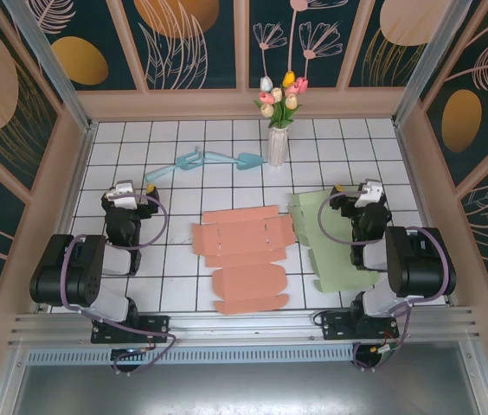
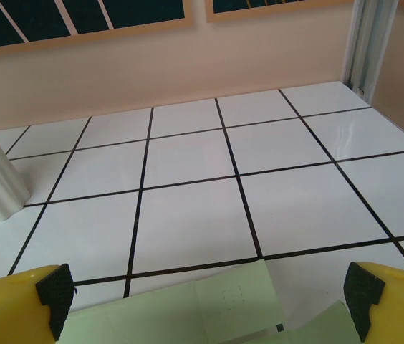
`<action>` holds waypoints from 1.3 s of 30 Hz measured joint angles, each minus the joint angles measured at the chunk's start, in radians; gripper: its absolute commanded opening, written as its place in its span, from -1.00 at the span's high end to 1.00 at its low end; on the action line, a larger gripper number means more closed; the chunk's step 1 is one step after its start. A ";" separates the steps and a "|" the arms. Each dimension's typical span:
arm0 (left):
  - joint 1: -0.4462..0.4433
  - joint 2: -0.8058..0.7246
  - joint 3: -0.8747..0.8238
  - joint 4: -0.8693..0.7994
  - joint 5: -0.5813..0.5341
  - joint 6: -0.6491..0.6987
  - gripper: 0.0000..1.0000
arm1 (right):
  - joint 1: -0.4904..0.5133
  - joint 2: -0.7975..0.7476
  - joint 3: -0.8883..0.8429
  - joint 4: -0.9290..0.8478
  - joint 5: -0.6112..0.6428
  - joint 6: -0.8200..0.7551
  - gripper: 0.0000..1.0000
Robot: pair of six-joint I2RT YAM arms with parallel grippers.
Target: Fold the paper box
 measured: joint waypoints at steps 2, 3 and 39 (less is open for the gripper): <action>0.000 0.000 0.000 0.000 0.000 0.000 -0.98 | 0.000 0.000 0.000 0.000 0.000 0.000 -0.98; 0.000 0.000 0.000 0.000 0.000 0.000 -0.97 | 0.000 0.000 0.000 0.000 0.000 0.000 -0.98; 0.016 0.000 0.011 -0.023 0.008 -0.004 -0.98 | -0.003 0.000 0.000 0.000 -0.018 0.000 -0.98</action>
